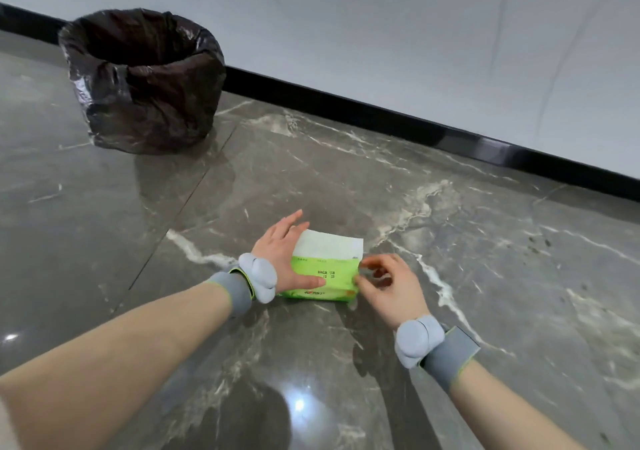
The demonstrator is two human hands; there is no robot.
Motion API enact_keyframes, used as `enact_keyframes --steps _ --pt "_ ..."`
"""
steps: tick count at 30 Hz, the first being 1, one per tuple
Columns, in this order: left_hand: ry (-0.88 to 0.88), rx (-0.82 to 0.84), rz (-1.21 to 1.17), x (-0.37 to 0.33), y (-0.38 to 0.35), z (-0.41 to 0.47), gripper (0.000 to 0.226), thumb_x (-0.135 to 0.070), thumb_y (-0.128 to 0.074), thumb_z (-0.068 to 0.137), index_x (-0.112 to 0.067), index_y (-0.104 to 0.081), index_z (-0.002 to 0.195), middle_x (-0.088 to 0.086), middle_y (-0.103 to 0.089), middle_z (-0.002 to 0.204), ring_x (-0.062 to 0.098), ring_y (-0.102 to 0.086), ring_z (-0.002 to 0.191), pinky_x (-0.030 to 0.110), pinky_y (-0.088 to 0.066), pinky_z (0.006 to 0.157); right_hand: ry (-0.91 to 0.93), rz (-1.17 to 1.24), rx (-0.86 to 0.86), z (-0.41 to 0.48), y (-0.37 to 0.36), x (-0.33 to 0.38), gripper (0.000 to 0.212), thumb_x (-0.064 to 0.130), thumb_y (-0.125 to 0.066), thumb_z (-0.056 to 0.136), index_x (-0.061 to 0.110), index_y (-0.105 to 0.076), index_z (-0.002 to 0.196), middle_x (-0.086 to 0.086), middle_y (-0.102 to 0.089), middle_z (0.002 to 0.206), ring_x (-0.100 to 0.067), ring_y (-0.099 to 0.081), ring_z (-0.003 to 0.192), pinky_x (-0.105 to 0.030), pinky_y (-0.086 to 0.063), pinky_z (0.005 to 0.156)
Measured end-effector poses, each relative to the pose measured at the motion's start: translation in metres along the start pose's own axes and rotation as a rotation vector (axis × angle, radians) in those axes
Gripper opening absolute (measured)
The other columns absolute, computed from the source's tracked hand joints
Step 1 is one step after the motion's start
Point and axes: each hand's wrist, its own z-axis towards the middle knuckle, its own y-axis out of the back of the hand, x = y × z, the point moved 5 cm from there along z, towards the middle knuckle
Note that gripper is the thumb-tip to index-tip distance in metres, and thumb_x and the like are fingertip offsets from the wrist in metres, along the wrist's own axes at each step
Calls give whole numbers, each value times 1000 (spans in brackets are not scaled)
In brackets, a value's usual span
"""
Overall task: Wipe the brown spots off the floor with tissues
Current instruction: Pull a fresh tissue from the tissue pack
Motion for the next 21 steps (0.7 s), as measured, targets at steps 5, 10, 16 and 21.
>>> enact_keyframes --steps 5,10,16,21 --pt "-9 12 114 4 -12 6 135 -85 -30 30 -21 -13 148 -9 -10 155 19 4 143 25 2 115 -10 -167 -41 29 -21 34 63 44 -59 76 12 -46 129 -7 -46 127 -24 -41 118 -33 -32 99" --pt "-93 -22 99 0 -9 -3 122 -75 -51 44 -16 -22 145 -2 -24 151 20 -10 141 16 9 107 14 -407 74 32 -49 47 37 42 -57 84 21 -57 114 2 -49 121 -22 -31 119 -33 -25 93" --pt "6 -99 69 7 -14 -4 119 -63 -71 50 -21 -18 147 -5 -34 144 23 -28 132 32 -23 110 172 -132 45 26 -43 62 10 20 -57 85 11 -55 80 -3 -59 80 -25 -49 91 -26 -29 77" --pt "50 -84 -6 15 -13 0 129 -70 -64 42 -22 -9 148 -8 -41 138 21 -32 132 35 -28 107 -18 290 11 24 -13 66 16 13 -54 89 14 -44 77 9 -44 63 -5 -39 58 -12 -34 54"
